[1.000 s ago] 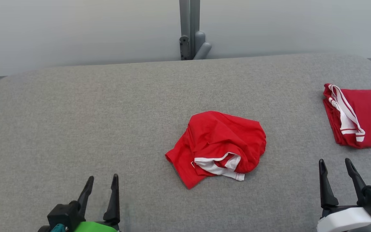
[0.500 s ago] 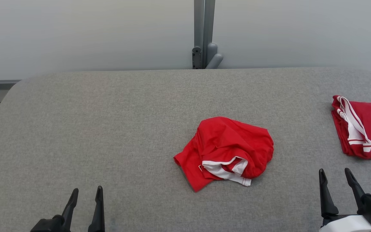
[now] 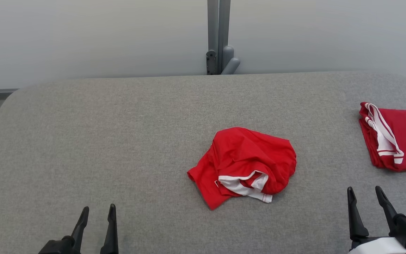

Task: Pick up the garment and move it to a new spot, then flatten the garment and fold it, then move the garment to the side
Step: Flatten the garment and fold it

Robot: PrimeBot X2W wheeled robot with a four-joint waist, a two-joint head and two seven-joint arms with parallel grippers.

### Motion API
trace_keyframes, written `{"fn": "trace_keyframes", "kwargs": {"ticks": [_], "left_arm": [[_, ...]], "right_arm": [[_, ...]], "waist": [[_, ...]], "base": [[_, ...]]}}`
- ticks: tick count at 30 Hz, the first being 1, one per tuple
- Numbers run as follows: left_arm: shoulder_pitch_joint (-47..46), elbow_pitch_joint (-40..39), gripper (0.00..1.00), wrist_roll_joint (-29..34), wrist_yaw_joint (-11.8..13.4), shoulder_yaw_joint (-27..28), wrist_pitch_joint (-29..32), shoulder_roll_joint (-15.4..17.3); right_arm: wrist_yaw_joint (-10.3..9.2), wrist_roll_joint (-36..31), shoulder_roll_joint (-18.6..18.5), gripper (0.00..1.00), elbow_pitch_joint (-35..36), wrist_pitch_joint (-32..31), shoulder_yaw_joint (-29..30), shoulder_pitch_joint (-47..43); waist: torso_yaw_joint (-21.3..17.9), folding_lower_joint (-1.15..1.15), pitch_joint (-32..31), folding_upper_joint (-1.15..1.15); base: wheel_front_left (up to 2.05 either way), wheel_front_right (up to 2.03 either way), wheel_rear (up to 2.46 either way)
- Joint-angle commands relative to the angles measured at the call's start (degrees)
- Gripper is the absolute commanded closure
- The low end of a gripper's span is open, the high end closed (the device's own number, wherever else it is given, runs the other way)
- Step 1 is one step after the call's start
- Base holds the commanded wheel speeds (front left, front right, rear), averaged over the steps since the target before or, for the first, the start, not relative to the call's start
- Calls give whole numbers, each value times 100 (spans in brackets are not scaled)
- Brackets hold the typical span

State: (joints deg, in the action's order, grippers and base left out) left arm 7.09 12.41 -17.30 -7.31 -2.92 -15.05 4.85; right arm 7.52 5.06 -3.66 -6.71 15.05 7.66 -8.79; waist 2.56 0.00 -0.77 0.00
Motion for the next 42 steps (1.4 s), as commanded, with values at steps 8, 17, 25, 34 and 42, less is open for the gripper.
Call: {"fn": "trace_keyframes", "kwargs": {"ticks": [8,17,25,34,42], "left_arm": [[-34,-119,0,61,-24,-166,-15,7],[-570,-619,0,352,-24,-974,-14,128],[-1630,-1120,0,644,-18,-2720,1359,317],[-3131,-735,0,523,-14,-4560,2938,428],[-4209,84,0,121,-8,-5441,3608,790]], "right_arm": [[-6,4,-5,0,-11,16,-20,71],[-6,24,-50,0,5,16,-80,157],[-6,85,-2,0,36,16,-190,354],[-6,213,52,0,-24,16,-286,663],[-6,506,72,0,-125,16,-308,792]], "waist": [[-8,0,34,0],[-183,0,82,0],[-619,0,277,0],[-1286,0,851,0],[-1822,0,1222,0]], "base": [[0,0,0],[0,0,0],[0,0,0],[0,0,0],[0,0,0]]}}
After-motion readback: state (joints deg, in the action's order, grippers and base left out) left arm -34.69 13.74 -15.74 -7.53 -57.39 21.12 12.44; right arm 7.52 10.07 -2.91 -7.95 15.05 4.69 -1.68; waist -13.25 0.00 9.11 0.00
